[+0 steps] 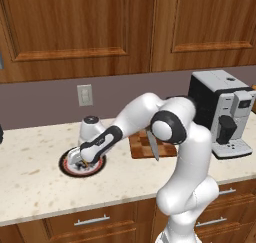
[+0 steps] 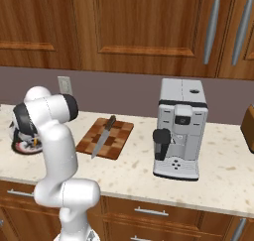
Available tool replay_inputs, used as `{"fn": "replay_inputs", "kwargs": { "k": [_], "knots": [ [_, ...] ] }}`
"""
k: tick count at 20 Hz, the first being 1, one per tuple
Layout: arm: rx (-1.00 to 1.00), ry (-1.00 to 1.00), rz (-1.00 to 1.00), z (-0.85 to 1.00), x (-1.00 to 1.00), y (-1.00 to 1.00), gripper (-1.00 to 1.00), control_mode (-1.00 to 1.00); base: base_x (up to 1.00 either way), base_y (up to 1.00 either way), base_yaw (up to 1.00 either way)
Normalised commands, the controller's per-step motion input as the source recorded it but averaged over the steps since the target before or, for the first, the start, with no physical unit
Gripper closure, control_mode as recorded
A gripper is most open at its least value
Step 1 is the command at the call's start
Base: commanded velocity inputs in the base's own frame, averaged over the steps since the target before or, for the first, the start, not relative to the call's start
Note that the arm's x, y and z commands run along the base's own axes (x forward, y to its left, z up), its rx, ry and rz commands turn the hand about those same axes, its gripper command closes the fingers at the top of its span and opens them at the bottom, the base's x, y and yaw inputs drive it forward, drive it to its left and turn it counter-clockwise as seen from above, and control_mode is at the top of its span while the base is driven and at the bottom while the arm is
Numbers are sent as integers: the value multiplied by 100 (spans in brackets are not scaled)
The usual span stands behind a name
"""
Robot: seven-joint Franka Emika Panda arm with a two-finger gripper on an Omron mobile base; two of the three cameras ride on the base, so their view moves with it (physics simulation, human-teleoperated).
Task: Pick up the knife from the drawer and place it on the cutting board. Then place the meat from the plate to the cutting board.
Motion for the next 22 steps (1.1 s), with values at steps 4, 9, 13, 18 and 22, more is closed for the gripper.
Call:
{"fn": "replay_inputs", "kwargs": {
  "k": [4, 9, 13, 18, 22],
  "knots": [
    [0, -1, 0, -15, 14, 23, 100, -100, 0, 0, 0],
    [0, 0, 0, -20, 11, 28, 100, -100, 0, 0, 0],
    [0, 0, 1, -29, 1, 61, 100, -100, 0, 0, 0],
    [3, 0, 5, -44, 0, 69, 100, -100, 0, 0, 0],
    [5, 0, 7, -54, -13, 92, 100, -100, 0, 0, 0]
  ]
}}
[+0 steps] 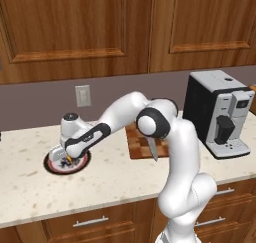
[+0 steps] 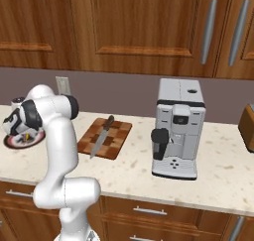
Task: Pick up the knife from the drawer and place it on the cutting board. Then place the meat from the plate to the cutting board.
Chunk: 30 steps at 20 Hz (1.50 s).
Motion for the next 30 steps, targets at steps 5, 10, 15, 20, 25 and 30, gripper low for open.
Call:
{"fn": "replay_inputs", "kwargs": {
  "k": [5, 10, 15, 20, 25, 30],
  "knots": [
    [5, 0, 7, -72, -11, 81, 100, -100, 0, 0, 0],
    [0, 2, 8, -97, -6, 62, 100, -100, 0, 0, 0],
    [-10, 3, 14, -100, 0, -35, 100, -100, 0, 0, 0],
    [-7, 7, 16, -100, 0, -59, 100, -100, 0, 0, 0],
    [-2, -2, 19, -100, -23, -95, 100, -100, 0, 0, 0],
    [3, -15, 14, -100, -72, -100, 100, -100, 0, 0, 0]
  ]
}}
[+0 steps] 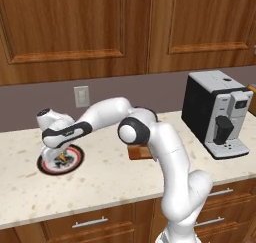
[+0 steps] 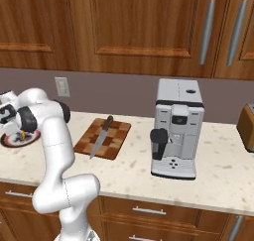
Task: Pick up the knife from the drawer and place it on the cutting board. Then place the meat from the plate to the cutting board.
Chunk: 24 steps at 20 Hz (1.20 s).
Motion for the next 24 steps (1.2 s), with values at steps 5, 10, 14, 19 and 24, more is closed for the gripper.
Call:
{"fn": "replay_inputs", "kwargs": {
  "k": [5, 10, 14, 19, 24],
  "knots": [
    [7, -20, 12, -98, -99, -100, 100, -100, 0, 0, 0],
    [33, -13, 1, -38, -100, -68, 100, -100, 0, 0, 0],
    [44, 0, 0, 0, -79, -61, 100, -100, 0, 0, 0],
    [22, 0, -3, 6, -24, -68, 100, -100, 0, 0, 0],
    [7, 0, -5, 39, 0, -41, 100, -100, 0, 0, 0]
  ]
}}
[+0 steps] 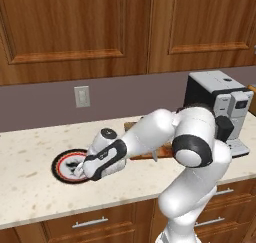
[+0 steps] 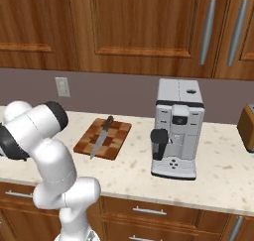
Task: Pick up the knife from the drawer and place it on the cutting board. Then place the meat from the plate to the cutting board.
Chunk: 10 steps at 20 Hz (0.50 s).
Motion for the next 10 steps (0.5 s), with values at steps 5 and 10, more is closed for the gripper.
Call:
{"fn": "replay_inputs", "kwargs": {
  "k": [5, 10],
  "knots": [
    [5, 0, -5, 61, 0, -32, 100, -100, 0, 0, 0],
    [8, 0, -2, 91, 0, -45, 100, -100, 0, 0, 0]
  ]
}}
